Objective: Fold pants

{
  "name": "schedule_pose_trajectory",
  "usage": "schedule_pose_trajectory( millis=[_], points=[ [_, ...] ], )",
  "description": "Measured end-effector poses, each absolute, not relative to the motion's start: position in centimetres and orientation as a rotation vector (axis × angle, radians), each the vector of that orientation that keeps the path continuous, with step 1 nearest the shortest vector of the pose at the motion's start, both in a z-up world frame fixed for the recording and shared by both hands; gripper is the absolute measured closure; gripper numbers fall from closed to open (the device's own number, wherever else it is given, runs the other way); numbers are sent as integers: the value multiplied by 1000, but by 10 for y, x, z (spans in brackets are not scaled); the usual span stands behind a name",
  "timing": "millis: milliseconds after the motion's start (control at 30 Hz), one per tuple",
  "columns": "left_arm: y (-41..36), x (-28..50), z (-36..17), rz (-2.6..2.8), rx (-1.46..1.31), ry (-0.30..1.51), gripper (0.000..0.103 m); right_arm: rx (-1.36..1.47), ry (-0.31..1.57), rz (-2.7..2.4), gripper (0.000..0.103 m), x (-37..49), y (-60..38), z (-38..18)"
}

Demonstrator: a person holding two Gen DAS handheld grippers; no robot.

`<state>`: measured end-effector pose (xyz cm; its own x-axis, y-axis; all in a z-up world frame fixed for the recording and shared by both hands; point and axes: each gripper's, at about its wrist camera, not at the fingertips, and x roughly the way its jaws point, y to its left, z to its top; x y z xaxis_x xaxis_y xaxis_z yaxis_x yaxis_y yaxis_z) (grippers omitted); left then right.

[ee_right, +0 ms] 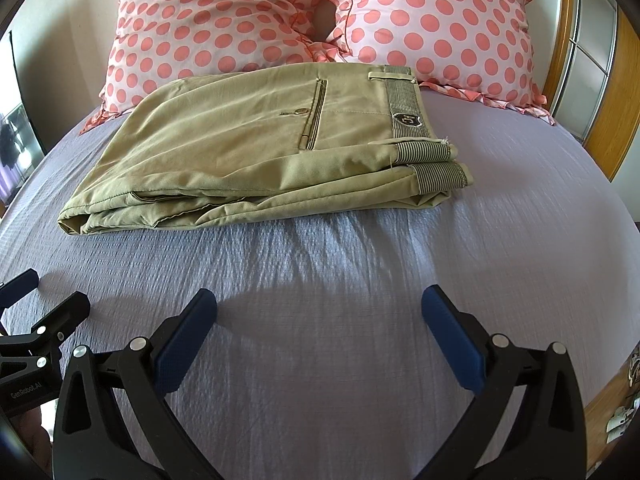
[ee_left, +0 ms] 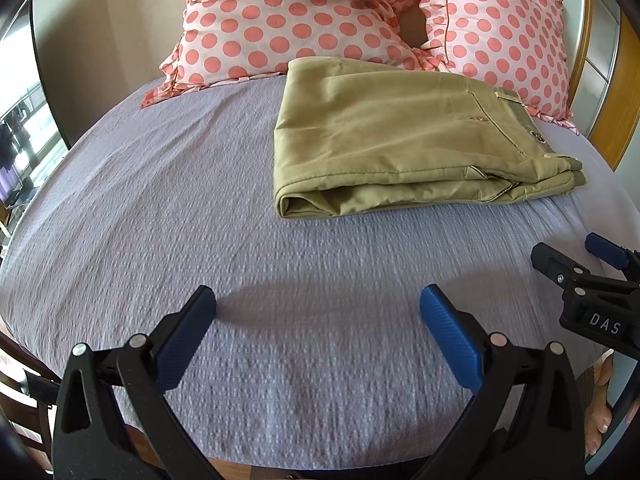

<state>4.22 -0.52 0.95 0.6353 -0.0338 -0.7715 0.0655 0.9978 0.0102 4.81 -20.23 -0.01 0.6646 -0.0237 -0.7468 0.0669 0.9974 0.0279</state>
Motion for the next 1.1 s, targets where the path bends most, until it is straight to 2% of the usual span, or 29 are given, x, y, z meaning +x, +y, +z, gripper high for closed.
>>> schedule_pose_trajectory(
  millis=[1100],
  points=[
    [-3,45,10,-59,40,890,2,54,842,-49,1,48,-203,0]
  ],
)
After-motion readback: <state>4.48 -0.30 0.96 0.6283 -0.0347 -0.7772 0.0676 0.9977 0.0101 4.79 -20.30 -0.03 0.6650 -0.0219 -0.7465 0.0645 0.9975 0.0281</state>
